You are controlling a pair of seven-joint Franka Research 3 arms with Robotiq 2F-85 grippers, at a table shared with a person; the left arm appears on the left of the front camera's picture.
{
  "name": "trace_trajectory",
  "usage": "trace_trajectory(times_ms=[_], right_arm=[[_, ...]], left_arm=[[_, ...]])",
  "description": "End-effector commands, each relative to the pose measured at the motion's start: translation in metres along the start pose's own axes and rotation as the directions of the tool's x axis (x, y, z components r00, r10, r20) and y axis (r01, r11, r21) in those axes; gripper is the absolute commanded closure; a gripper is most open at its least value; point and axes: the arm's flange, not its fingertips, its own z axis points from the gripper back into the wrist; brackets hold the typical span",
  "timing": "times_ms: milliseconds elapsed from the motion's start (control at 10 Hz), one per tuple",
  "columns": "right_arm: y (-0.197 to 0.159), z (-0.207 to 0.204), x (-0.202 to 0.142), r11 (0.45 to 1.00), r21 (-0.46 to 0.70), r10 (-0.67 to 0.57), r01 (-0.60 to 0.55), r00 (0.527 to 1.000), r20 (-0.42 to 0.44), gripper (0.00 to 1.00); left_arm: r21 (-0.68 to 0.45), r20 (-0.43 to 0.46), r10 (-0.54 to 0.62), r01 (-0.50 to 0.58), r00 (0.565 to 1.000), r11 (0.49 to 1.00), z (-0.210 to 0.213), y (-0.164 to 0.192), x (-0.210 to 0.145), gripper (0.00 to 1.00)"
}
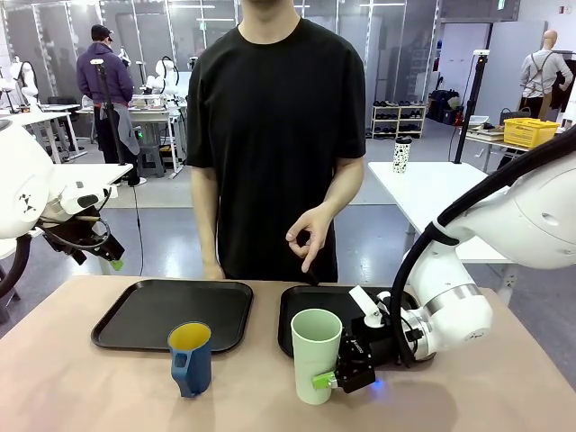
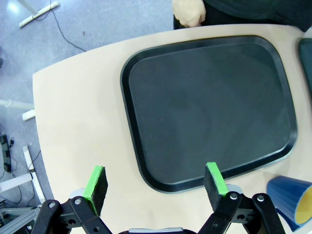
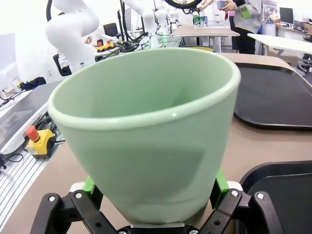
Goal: Sort and store the cups by type.
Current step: Pick up the Reusable plastic cup.
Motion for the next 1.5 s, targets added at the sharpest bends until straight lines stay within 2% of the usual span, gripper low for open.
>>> trace_trajectory(times_ms=[0,100,200,300,400,500,600,1000,1200,1400], right_arm=[[-0.005,-0.007,-0.004,1.0,-0.005,0.027,-0.027,0.999,0.038,0.0],[-0.006,-0.008,-0.006,1.0,-0.015,0.025,-0.024,0.999,0.041,0.0],[-0.007,-0.005,-0.009,0.998,-0.055,0.038,-0.036,0.998,0.048,0.15],[-0.006,-0.003,-0.009,0.998,-0.055,0.043,-0.04,0.997,0.063,0.16],[-0.004,-0.002,-0.009,0.997,-0.064,0.05,-0.046,0.997,0.054,0.31],[-0.003,-0.002,-0.009,0.996,-0.067,0.056,-0.052,0.997,0.057,0.22],[-0.002,-0.001,-0.008,0.996,-0.063,0.062,-0.058,0.996,0.057,0.47],[0.012,0.018,0.044,0.994,-0.084,0.067,-0.067,0.998,-0.001,0.47],[0.026,0.034,0.073,0.992,-0.103,0.069,-0.069,0.998,-0.003,0.47],[0.033,0.042,0.084,0.989,-0.123,0.084,-0.085,0.996,-0.008,0.47]], left_arm=[[-0.003,0.003,0.004,-0.004,1.0,1.0,0.002,0.002,-0.001,0.0],[-0.003,0.003,0.004,-0.004,1.0,1.0,0.002,0.002,-0.001,0.0],[-0.003,0.003,0.004,-0.004,1.0,1.0,0.002,0.002,-0.001,0.0],[-0.003,0.003,0.004,-0.004,1.0,1.0,0.002,0.002,-0.001,0.0],[-0.003,0.003,0.004,-0.004,1.0,1.0,0.002,0.002,-0.001,0.0],[-0.003,0.003,0.004,-0.004,1.0,1.0,0.002,0.002,-0.001,0.0],[-0.003,0.003,0.004,-0.004,1.0,1.0,0.002,0.002,-0.001,0.0],[-0.003,0.003,0.004,-0.004,1.0,1.0,0.002,0.002,-0.001,0.0],[-0.003,0.003,0.004,-0.004,1.0,1.0,0.002,0.002,-0.001,0.0],[-0.003,0.003,0.004,-0.004,1.0,1.0,0.002,0.002,-0.001,0.0]])
